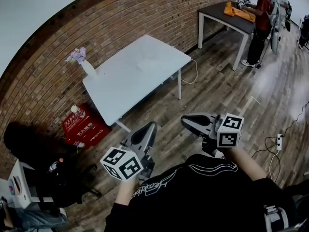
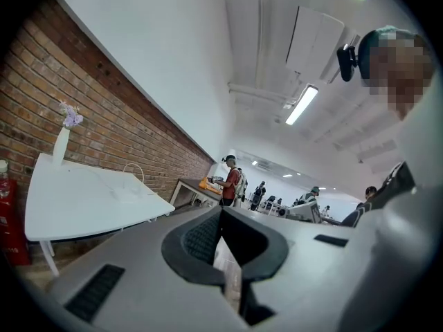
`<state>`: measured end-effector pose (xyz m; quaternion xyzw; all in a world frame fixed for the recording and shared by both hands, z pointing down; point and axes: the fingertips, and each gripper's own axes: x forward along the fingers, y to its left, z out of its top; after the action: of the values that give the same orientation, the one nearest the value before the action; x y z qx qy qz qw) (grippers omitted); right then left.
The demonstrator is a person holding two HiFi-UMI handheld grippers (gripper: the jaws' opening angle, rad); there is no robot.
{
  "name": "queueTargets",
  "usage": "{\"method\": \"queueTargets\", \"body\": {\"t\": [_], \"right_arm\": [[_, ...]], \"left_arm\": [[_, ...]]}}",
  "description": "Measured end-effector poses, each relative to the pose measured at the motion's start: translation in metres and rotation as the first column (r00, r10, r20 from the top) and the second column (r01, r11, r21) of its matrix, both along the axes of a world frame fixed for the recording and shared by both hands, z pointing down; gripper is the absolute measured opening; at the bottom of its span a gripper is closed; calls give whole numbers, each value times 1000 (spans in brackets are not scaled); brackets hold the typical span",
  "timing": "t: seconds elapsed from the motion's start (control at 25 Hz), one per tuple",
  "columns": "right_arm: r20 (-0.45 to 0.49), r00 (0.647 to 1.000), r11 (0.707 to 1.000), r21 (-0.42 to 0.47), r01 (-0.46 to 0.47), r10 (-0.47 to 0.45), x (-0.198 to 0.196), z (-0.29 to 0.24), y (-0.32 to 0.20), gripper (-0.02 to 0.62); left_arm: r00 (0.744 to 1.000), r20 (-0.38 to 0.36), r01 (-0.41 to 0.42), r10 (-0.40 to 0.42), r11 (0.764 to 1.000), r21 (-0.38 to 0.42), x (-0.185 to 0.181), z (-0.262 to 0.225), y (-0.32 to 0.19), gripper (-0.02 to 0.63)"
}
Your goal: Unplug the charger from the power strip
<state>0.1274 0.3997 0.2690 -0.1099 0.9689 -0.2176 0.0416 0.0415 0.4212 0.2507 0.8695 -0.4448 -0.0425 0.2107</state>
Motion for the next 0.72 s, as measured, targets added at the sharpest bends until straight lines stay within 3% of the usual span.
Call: {"method": "queueTargets", "body": {"t": [0.4, 0.72], "right_arm": [[20, 1000, 999, -47, 23, -22, -18, 19, -41, -2], [25, 999, 996, -82, 42, -40, -35, 36, -144, -2]], "left_arm": [[999, -7, 38, -38, 998, -45, -19, 18, -38, 4], [998, -4, 67, -68, 994, -83, -37, 38, -140, 5]]}}
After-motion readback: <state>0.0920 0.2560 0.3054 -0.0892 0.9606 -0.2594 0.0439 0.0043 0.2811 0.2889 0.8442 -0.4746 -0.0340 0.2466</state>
